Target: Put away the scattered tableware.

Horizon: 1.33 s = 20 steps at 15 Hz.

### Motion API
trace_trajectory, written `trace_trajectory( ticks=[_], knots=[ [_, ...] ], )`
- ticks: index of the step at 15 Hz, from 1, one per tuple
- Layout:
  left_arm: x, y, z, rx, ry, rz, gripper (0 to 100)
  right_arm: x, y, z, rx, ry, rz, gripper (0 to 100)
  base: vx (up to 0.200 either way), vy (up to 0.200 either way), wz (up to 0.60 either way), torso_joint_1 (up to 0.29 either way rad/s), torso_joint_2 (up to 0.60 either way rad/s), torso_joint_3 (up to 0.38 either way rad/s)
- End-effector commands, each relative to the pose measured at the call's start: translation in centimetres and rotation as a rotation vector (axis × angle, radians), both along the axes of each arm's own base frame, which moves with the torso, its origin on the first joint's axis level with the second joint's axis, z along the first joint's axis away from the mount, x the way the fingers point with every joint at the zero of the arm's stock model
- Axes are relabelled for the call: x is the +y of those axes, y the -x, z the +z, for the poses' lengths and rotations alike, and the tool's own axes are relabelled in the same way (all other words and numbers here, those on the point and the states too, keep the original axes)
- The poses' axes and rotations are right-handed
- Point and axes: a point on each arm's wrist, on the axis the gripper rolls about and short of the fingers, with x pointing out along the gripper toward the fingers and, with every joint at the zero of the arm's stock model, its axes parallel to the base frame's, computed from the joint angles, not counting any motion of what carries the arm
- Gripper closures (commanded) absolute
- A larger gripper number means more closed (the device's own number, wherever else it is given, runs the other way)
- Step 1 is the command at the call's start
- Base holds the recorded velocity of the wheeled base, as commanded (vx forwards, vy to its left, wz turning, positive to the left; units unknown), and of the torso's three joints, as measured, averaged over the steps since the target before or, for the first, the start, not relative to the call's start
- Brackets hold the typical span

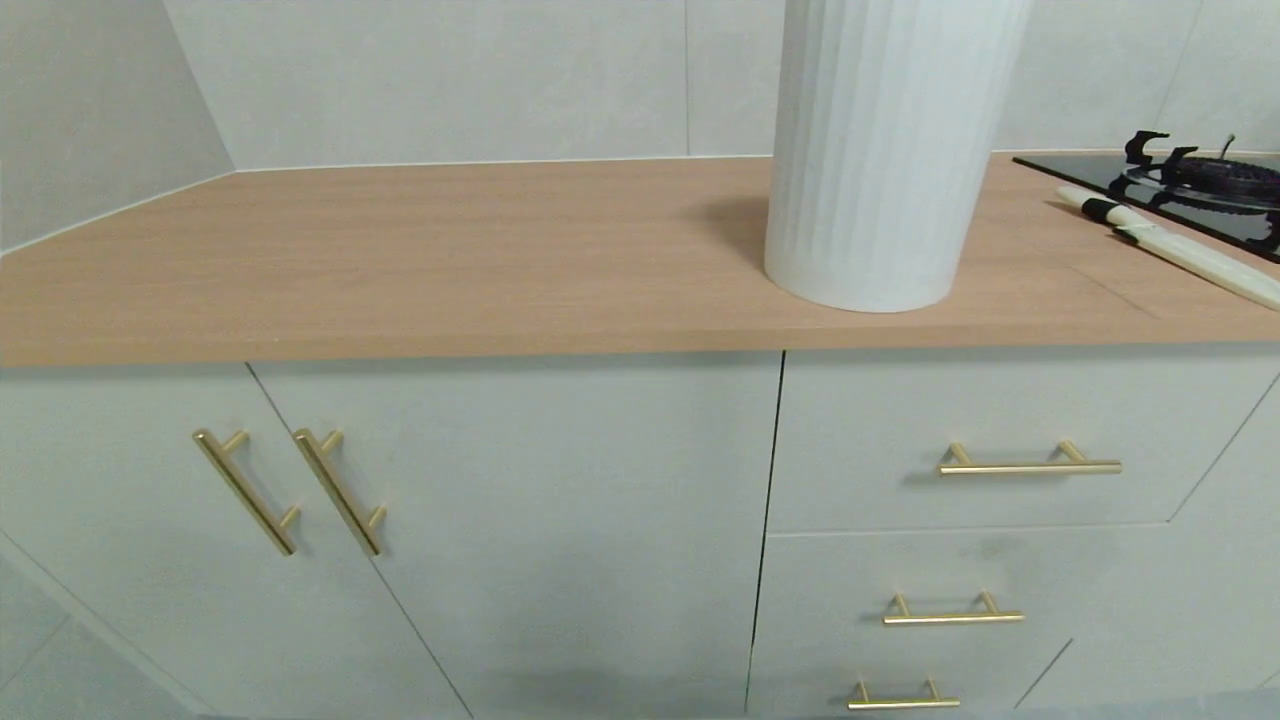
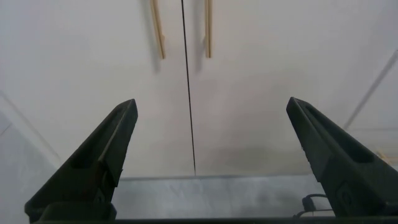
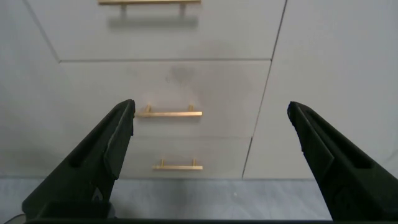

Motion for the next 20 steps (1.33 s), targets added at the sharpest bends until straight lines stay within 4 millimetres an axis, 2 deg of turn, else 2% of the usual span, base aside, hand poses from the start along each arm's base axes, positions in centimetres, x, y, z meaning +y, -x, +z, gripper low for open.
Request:
trace_trajectory(
  ticks=[1,9,20],
  knots=[
    [0.00,0.00,0.00,0.000,0.000,0.001,0,0.00,-0.02,0.01,0.001,0.000,0.001,0,0.000,0.000,0.00,0.000,0.00,0.000],
    [0.00,0.00,0.00,0.000,0.002,-0.001,0,0.00,-0.02,0.00,0.002,0.000,0.001,0,0.000,0.000,0.00,0.000,0.00,0.000],
    [0.00,0.00,0.00,0.000,0.002,-0.001,0,0.00,-0.02,0.00,0.002,0.000,0.001,0,0.000,-0.200,0.00,0.003,0.00,0.003]
  ],
)
